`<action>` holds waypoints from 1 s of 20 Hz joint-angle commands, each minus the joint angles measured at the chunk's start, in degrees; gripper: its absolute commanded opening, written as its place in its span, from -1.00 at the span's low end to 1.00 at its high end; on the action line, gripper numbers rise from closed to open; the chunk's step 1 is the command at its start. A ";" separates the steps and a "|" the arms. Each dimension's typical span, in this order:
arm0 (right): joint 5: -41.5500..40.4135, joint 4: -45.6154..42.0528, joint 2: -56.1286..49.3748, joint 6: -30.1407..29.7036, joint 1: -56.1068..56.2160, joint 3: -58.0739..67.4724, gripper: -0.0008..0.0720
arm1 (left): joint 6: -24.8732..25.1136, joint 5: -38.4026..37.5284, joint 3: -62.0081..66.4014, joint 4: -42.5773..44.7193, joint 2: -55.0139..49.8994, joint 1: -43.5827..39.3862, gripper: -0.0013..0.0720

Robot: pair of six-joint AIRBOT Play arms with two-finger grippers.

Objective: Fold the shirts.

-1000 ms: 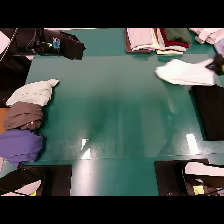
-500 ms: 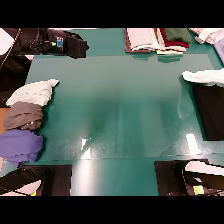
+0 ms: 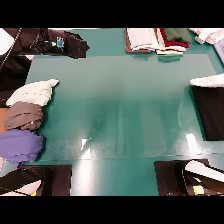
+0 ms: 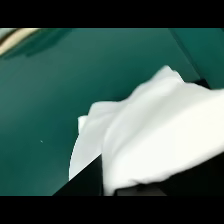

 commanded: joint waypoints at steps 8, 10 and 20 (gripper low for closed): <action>2.64 -12.41 15.19 0.02 -12.17 -30.05 -0.53 | 2.95 -2.47 0.02 0.07 -0.04 0.00 -0.90; 3.28 -14.78 16.52 0.07 -13.27 -33.48 0.65 | 2.95 -2.56 0.02 0.07 -0.04 0.00 -0.90; 1.36 5.20 17.59 0.24 10.99 -20.44 0.74 | 2.91 -2.60 0.02 0.07 -0.04 0.00 -0.90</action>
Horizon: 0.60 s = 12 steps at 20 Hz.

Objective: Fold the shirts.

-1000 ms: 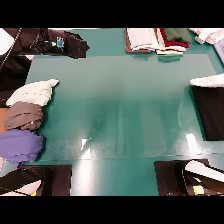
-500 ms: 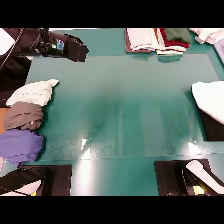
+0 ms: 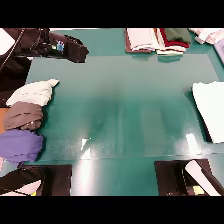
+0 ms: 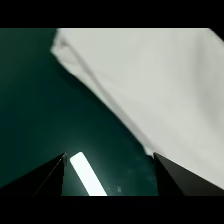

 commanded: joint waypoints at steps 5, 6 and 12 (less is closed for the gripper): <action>-5.60 5.11 -0.59 0.09 36.52 3.61 0.65 | -0.02 -1.97 0.02 0.04 -0.02 0.00 -0.90; -6.54 5.09 -1.25 0.07 40.96 3.61 0.38 | -0.02 -1.64 0.02 0.02 -0.02 0.00 -0.90; -8.11 5.07 -5.57 -0.22 56.13 3.63 -0.94 | -0.02 2.58 0.02 0.02 -0.02 0.00 -0.90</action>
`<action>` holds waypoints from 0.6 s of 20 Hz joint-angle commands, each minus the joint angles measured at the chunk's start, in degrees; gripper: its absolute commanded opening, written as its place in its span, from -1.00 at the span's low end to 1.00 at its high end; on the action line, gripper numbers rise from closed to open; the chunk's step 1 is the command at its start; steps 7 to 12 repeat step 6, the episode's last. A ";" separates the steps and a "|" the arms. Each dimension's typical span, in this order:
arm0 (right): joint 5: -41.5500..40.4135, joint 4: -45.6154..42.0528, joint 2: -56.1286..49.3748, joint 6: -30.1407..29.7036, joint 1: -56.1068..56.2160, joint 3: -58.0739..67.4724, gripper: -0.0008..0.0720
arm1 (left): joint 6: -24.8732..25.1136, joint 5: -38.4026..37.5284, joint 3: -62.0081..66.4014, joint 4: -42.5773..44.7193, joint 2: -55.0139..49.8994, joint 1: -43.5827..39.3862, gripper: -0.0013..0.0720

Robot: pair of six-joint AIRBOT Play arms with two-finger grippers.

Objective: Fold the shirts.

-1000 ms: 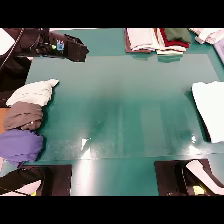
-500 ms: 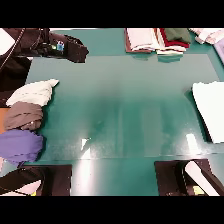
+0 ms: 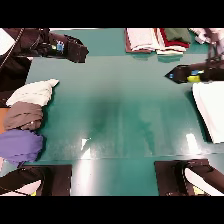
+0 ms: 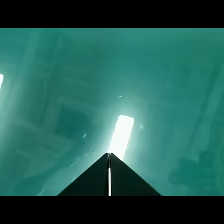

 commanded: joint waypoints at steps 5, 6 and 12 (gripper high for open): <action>-1.07 0.24 -2.40 -0.20 8.57 0.07 -0.94 | 0.00 4.33 0.02 0.00 -0.02 0.00 -0.90; -0.81 0.24 -2.40 -0.20 8.57 0.07 -0.94 | 0.00 4.39 0.02 0.00 -0.02 0.00 -0.90; -0.81 0.24 -2.40 -0.20 8.57 0.07 -0.94 | 0.00 4.39 0.02 0.00 -0.02 0.00 -0.90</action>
